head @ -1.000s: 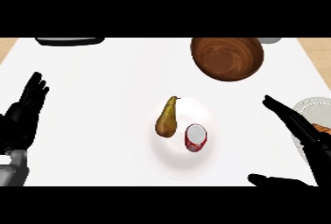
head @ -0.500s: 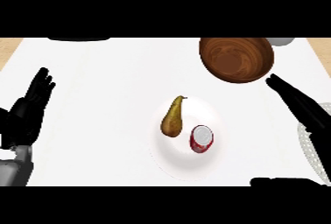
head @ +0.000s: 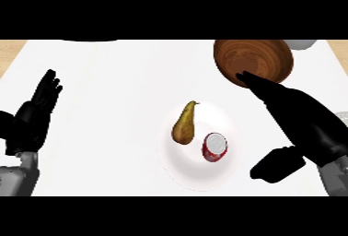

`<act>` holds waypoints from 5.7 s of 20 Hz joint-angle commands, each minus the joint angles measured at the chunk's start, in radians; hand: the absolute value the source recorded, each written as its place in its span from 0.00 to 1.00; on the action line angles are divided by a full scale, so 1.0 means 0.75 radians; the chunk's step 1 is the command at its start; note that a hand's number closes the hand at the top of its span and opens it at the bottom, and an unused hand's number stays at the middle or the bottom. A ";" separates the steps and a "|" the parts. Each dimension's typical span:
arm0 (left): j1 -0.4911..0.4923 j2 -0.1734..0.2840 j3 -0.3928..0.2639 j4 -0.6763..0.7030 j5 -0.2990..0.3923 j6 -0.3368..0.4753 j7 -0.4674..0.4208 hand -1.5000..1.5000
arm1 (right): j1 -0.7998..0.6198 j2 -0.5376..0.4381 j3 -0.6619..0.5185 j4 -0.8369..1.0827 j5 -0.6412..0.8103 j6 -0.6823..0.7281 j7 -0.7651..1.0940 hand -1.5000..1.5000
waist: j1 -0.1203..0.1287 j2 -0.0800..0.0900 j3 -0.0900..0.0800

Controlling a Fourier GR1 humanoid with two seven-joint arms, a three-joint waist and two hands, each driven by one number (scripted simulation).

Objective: Pick the can from the plate and place it in the bowl

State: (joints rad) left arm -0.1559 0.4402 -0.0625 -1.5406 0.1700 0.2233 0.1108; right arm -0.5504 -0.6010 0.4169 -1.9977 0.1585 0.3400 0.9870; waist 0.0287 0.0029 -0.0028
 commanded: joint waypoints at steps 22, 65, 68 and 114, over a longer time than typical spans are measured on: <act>0.014 -0.014 0.073 -0.067 -0.028 -0.055 0.109 0.50 | -0.146 0.186 0.341 0.434 0.157 0.207 0.026 0.00 | -0.033 -0.007 0.004; -0.063 -0.206 0.244 0.122 -0.208 -0.197 -0.018 0.50 | 0.020 0.748 0.106 1.074 0.921 0.028 -0.543 1.00 | -0.031 0.000 0.004; -0.031 -0.201 0.229 0.018 -0.198 -0.209 0.033 0.50 | -0.225 0.796 0.061 1.301 0.871 -0.064 -0.552 1.00 | 0.001 0.006 0.004; -0.005 -0.232 0.246 -0.073 -0.218 -0.269 0.073 0.50 | -0.835 0.379 -0.746 2.009 0.864 -0.817 -1.166 1.00 | 0.024 0.016 0.005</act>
State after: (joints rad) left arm -0.1714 0.2619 0.1196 -1.5541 -0.0134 0.0419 0.1417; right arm -1.1349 -0.2847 -0.0995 -0.6392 0.8137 -0.2272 0.2058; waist 0.0361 0.0130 0.0003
